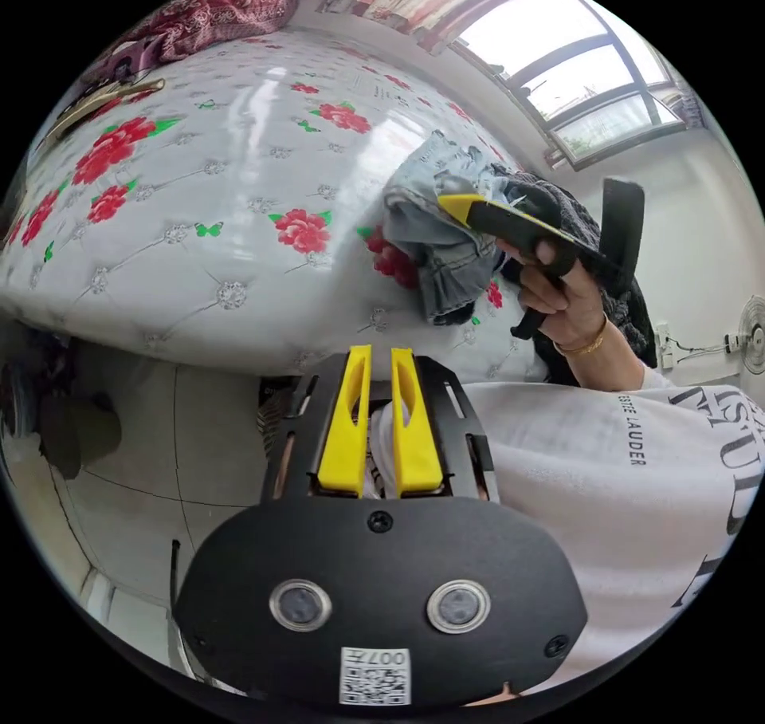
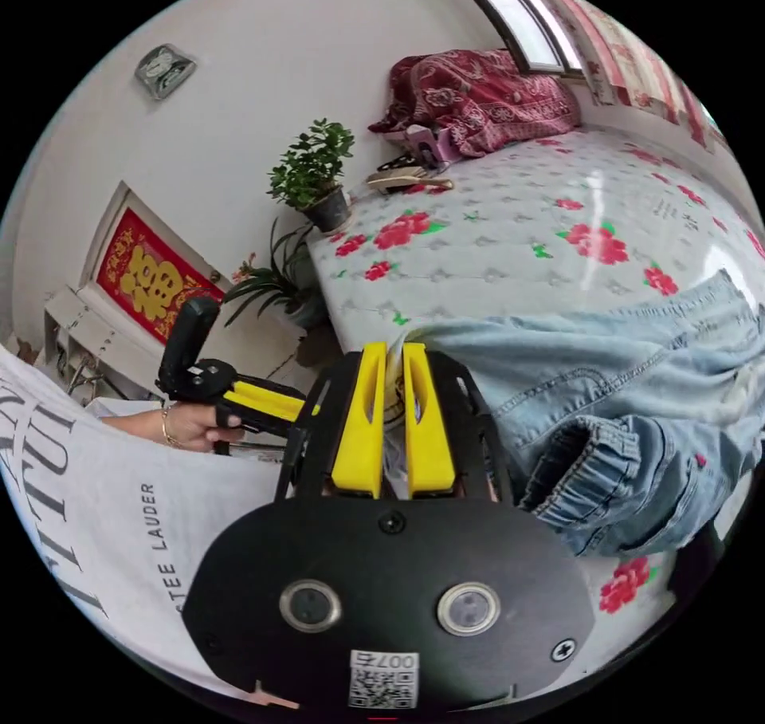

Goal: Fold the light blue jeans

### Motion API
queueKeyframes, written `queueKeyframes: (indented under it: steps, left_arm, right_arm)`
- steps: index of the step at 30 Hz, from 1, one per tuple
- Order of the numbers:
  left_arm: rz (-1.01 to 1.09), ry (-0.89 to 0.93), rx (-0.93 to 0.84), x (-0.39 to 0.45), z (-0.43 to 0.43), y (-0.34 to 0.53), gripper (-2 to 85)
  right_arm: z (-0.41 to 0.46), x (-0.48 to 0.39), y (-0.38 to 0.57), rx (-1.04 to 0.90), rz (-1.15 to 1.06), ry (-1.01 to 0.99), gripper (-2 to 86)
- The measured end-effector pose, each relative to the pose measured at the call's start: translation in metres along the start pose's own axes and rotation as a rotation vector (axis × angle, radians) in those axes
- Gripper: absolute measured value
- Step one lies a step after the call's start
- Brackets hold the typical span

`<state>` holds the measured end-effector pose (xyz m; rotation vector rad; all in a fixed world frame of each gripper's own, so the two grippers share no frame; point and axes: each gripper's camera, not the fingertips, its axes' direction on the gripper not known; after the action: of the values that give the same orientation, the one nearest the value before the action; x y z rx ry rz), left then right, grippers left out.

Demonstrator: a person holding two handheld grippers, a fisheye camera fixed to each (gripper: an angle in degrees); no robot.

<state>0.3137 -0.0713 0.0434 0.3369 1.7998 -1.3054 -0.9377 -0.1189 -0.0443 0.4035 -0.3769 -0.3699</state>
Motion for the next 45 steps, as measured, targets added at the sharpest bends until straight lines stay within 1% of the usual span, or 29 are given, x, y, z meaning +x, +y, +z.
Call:
queueKeyframes:
  steps: [3, 6, 8, 10, 11, 13, 14, 16, 18, 22, 23, 25, 28, 29, 30, 31, 32, 34, 35, 36, 37, 38, 39, 40, 41, 42, 43, 44, 45]
  left_arm:
    - [-0.079, -0.016, 0.037, -0.012, -0.008, 0.008, 7.6]
    - [-0.167, -0.052, 0.089, -0.028, -0.018, 0.019, 8.5]
    - [-0.191, -0.088, 0.107, -0.037, -0.021, 0.024, 9.1]
    - [-0.210, -0.126, 0.099, -0.052, -0.017, 0.024, 10.6]
    - [-0.214, -0.127, 0.095, -0.055, -0.015, 0.023, 11.0]
    - [-0.209, -0.100, 0.063, -0.069, -0.004, 0.008, 12.3]
    - [-0.201, -0.087, 0.055, -0.071, -0.001, 0.002, 12.5]
    - [-0.125, -0.065, 0.020, -0.070, 0.014, -0.028, 13.5]
    - [-0.043, -0.095, -0.042, -0.063, 0.030, -0.054, 13.7]
    - [0.109, -0.215, -0.258, -0.041, 0.070, -0.111, 13.5]
    - [0.129, -0.222, -0.279, -0.038, 0.073, -0.115, 13.2]
    - [0.218, -0.264, -0.367, -0.022, 0.085, -0.129, 8.2]
    - [0.335, -0.321, -0.325, -0.007, 0.087, -0.133, 0.5]
    - [0.348, -0.344, -0.310, -0.006, 0.086, -0.134, 0.2]
    - [0.392, -0.427, -0.292, -0.004, 0.085, -0.136, -0.4]
    - [0.452, -0.541, -0.285, -0.005, 0.083, -0.139, -0.6]
    - [0.479, -0.592, -0.284, -0.007, 0.081, -0.142, -0.7]
    - [0.514, -0.795, -0.278, -0.032, 0.067, -0.161, -0.9]
    - [0.478, -0.909, -0.282, -0.045, 0.063, -0.169, -0.9]
    - [0.463, -1.134, -0.329, -0.077, 0.057, -0.184, -0.9]
    - [0.387, -1.231, -0.363, -0.117, 0.044, -0.201, -0.9]
    - [0.303, -1.220, -0.384, -0.139, 0.033, -0.209, -0.8]
    - [0.085, -1.120, -0.390, -0.178, 0.005, -0.225, -0.7]
    - [-0.060, -0.965, -0.284, -0.198, -0.030, -0.232, -0.5]
    - [-0.097, -0.874, -0.201, -0.202, -0.048, -0.232, -0.5]
    - [-0.101, -0.713, -0.048, -0.200, -0.075, -0.227, 0.1]
    - [-0.065, -0.618, 0.039, -0.191, -0.088, -0.219, 1.4]
    - [-0.040, -0.576, 0.063, -0.185, -0.090, -0.214, 2.5]
    - [0.015, -0.481, 0.094, -0.170, -0.088, -0.202, 5.0]
  right_arm:
    - [0.035, -0.047, -0.052, -0.077, -0.165, -0.195, 3.6]
    - [0.045, -0.056, -0.057, -0.045, -0.169, -0.249, 4.2]
    - [0.042, -0.041, -0.048, -0.021, -0.110, -0.165, 4.4]
    - [0.028, -0.008, -0.033, -0.003, 0.018, 0.033, 4.9]
    - [0.023, 0.002, -0.029, 0.000, 0.065, 0.085, 5.0]
    - [-0.001, 0.044, -0.007, 0.011, 0.298, 0.275, 5.4]
    - [-0.007, 0.054, -0.002, 0.013, 0.359, 0.313, 5.5]
    - [-0.029, 0.081, 0.015, 0.007, 0.530, 0.451, 5.6]
    - [-0.040, 0.093, 0.019, -0.014, 0.634, 0.554, 5.6]
    - [-0.048, 0.108, 0.001, -0.062, 0.722, 0.743, 5.5]
    - [-0.047, 0.110, -0.003, -0.077, 0.723, 0.766, 5.5]
    - [-0.037, 0.124, -0.018, -0.132, 0.737, 0.821, 5.5]
    - [-0.015, 0.146, -0.026, -0.225, 0.768, 0.835, 5.5]
    - [-0.010, 0.150, -0.025, -0.255, 0.770, 0.835, 5.6]
    - [-0.001, 0.154, -0.023, -0.304, 0.768, 0.828, 5.6]
    - [-0.006, 0.148, -0.022, -0.243, 0.734, 0.829, 5.6]
    - [-0.008, 0.149, -0.020, -0.245, 0.759, 0.846, 5.4]
    - [-0.026, 0.153, -0.003, -0.245, 0.822, 0.822, 3.8]
    - [-0.032, 0.155, 0.004, -0.266, 0.853, 0.870, 3.2]
    - [-0.044, 0.161, 0.022, -0.342, 0.936, 1.018, 2.4]
    - [-0.058, 0.170, 0.048, -0.439, 1.054, 1.129, 1.8]
    - [-0.067, 0.173, 0.063, -0.475, 1.125, 1.149, 1.6]
    - [-0.085, 0.175, 0.090, -0.509, 1.253, 1.135, 1.3]
    - [-0.105, 0.165, 0.106, -0.458, 1.310, 1.106, 1.2]
    - [-0.113, 0.156, 0.110, -0.402, 1.299, 1.085, 1.3]
    - [-0.128, 0.135, 0.111, -0.281, 1.264, 1.061, 1.4]
    - [-0.139, 0.113, 0.105, -0.169, 1.216, 1.074, 1.6]
    - [-0.143, 0.100, 0.100, -0.109, 1.180, 1.086, 1.7]
    - [-0.148, 0.078, 0.087, 0.006, 1.089, 1.086, 2.3]
